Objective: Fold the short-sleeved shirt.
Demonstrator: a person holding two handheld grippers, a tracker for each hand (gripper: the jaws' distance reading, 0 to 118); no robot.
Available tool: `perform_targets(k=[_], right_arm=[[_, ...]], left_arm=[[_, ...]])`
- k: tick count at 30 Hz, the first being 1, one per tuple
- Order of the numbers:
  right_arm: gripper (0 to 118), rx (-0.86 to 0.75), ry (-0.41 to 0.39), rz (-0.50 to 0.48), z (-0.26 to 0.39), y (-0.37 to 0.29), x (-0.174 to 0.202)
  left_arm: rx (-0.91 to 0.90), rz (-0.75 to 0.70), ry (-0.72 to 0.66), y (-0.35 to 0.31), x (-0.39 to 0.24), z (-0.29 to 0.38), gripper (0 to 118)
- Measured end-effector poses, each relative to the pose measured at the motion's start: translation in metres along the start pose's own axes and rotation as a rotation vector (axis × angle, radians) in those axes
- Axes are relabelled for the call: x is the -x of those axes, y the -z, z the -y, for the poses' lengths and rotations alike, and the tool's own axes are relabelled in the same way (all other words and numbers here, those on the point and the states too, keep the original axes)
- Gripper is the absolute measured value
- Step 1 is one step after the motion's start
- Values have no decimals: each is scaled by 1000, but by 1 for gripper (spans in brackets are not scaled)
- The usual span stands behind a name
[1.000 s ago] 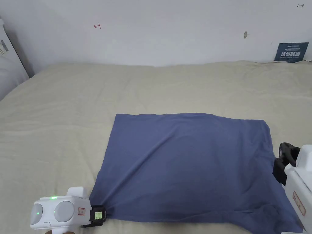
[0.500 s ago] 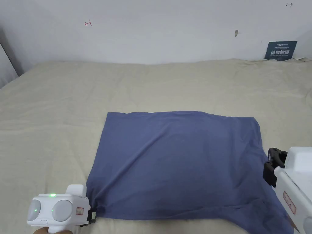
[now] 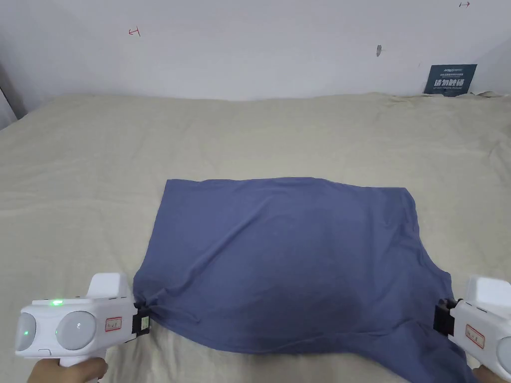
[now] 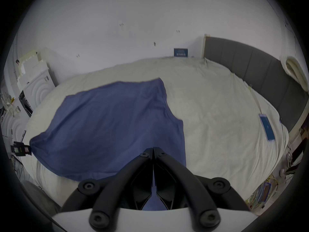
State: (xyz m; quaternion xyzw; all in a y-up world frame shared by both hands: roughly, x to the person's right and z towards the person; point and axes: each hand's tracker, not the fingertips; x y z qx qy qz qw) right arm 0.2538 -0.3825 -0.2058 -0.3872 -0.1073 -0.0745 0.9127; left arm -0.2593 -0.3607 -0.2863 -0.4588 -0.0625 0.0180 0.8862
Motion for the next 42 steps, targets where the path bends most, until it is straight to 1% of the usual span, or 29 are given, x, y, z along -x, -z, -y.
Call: perform_targets(k=[1,2,3,4,5,6,7,8,13,18,19,20,21,22,23,24,25,33,36,39,42], right_arm=[[3,12,15,8,3,4,-3],[10,22,24,7,7,7,-7],[23,42,30,17,10,11,-10],[48,54,38,18,13,10,-10],[69,73,44,14,16,13,-11],[85,99,52,12,19,16,-13],[98,119,60,12,21,19,-15],[100,132,65,7,23,17,-11],[100,183,96,12,29,26,-7],[96,229,88,15,28,42,-6],[83,233,78,11,29,42,-4],[67,233,67,8,29,39,0],[56,228,37,13,30,35,4],[53,219,17,12,30,32,6],[41,218,10,-7,29,28,8],[22,212,21,-9,29,26,5],[9,201,33,-19,28,23,4],[8,172,37,-52,21,7,-10],[7,141,27,-68,14,-2,-8],[7,91,1,-65,2,-12,-4],[7,40,0,-70,-11,-22,-1]], left_arm=[[-3,2,-2,0,0,-1,3],[-5,5,-4,1,-1,-2,3],[-6,5,-4,2,-1,-2,3],[-7,6,-5,2,-1,-3,3],[-7,8,-6,3,-2,-3,3],[-6,11,-7,4,-2,-2,3],[-3,15,-9,5,-2,-2,3],[-1,17,-10,6,-3,-2,3],[6,20,-9,7,-5,-1,3],[10,20,-6,8,-5,-1,3],[10,20,-8,8,-5,-1,3],[10,21,-9,9,-5,-1,3],[11,22,-11,9,-4,-1,3],[11,22,-11,9,-4,-1,3],[10,21,-11,9,-4,-1,3],[10,20,-12,9,-3,-1,3],[10,19,-14,9,-3,-1,3],[4,12,-39,9,7,4,3],[-7,26,-71,7,11,3,3],[-41,46,-103,2,15,0,3],[-69,50,-109,-2,17,-10,3]])
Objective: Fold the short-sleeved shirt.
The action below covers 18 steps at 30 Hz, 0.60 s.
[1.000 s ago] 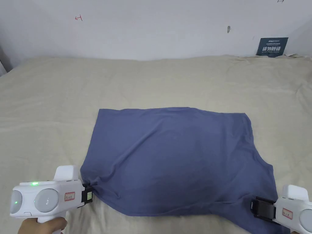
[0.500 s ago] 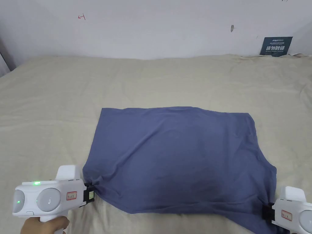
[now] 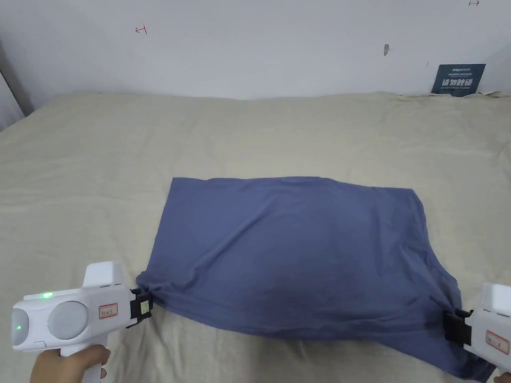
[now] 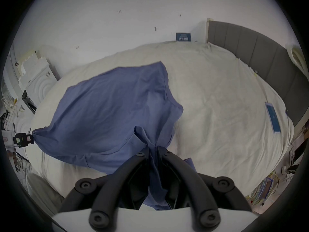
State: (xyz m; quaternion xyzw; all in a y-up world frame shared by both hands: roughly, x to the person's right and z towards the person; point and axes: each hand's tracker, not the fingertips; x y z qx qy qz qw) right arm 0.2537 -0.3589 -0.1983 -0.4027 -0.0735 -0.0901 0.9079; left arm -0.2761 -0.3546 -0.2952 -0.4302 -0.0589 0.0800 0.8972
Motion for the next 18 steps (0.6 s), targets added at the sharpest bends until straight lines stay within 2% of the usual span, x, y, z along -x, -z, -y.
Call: perform_targets(k=[9,18], right_arm=[[7,-82,-36,13,-54,3,12],[7,-38,-69,40,-119,62,23]], left_arm=[[-64,3,-38,14,1,-51,3],[-52,-36,2,74,-4,-108,3]])
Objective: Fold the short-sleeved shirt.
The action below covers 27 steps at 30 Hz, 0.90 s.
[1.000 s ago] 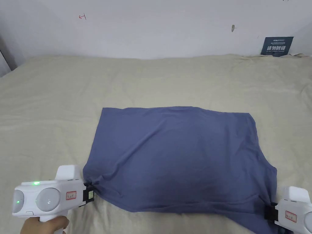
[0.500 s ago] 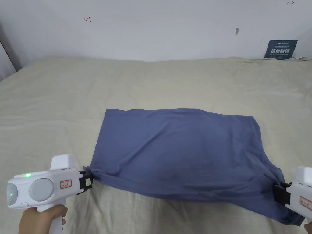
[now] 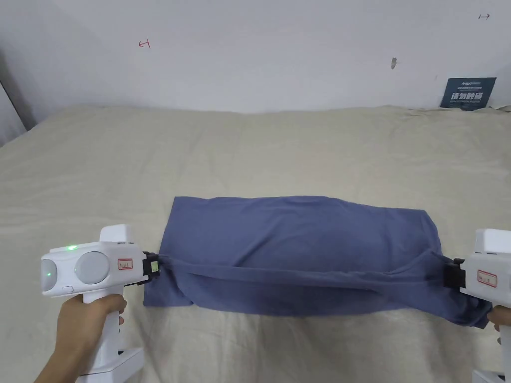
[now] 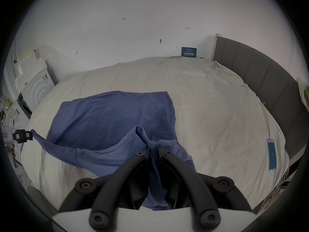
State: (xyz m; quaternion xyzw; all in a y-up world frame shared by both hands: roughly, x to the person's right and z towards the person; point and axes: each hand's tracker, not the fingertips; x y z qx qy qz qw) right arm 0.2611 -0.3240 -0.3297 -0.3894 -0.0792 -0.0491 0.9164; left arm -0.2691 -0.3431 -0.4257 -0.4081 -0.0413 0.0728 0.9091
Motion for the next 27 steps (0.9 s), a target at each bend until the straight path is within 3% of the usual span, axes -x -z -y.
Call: perform_targets(k=[16,27], right_arm=[[7,131,-117,78,-42,126,17],[8,142,-74,80,-12,162,7]], left_arm=[[105,-109,143,119,-18,-31,3],[145,-138,176,144,-17,-21,4]])
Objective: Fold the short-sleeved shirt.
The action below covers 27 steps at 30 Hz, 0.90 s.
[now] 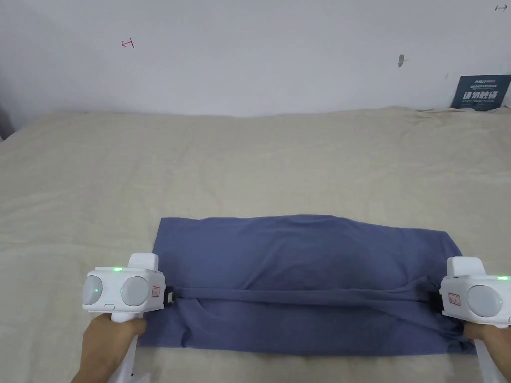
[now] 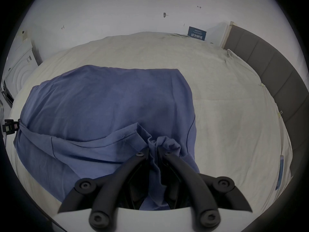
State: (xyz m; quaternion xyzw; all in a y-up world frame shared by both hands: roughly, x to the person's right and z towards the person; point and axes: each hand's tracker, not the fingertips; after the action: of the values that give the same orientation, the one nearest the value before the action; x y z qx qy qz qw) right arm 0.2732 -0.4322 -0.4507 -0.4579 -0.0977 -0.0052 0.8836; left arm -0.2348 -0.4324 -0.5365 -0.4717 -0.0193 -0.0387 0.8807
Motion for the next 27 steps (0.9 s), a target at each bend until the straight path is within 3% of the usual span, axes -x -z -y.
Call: perform_targets(k=[2,3,5,6,7,8,9,10,21,27], right_arm=[[9,-1,2,0,-3,-6,1],[11,-2,4,0,-5,-9,0],[20,-15,21,-3,-7,-17,-2],[32,-24,31,-5,-9,-22,-3],[55,-35,41,-7,-9,-27,-4],[74,-50,50,-9,-10,-32,-5],[88,-60,58,-14,-10,-39,-6],[95,-67,61,-19,-11,-45,-7],[97,-309,62,-69,-3,-149,-8],[104,-430,81,-85,13,-191,-13]], left_arm=[[-1,11,-20,-3,2,-2,8],[0,19,-40,-6,4,-4,18],[-2,28,-68,-12,5,-5,52],[-2,29,-73,-15,5,-5,74],[-4,30,-77,-17,5,-5,99],[-7,27,-78,-21,4,-5,111],[-18,30,-77,-26,4,-5,116],[-37,33,-73,-32,3,-6,116],[-215,43,-15,-116,-4,-4,116],[-292,41,-10,-147,5,15,116]])
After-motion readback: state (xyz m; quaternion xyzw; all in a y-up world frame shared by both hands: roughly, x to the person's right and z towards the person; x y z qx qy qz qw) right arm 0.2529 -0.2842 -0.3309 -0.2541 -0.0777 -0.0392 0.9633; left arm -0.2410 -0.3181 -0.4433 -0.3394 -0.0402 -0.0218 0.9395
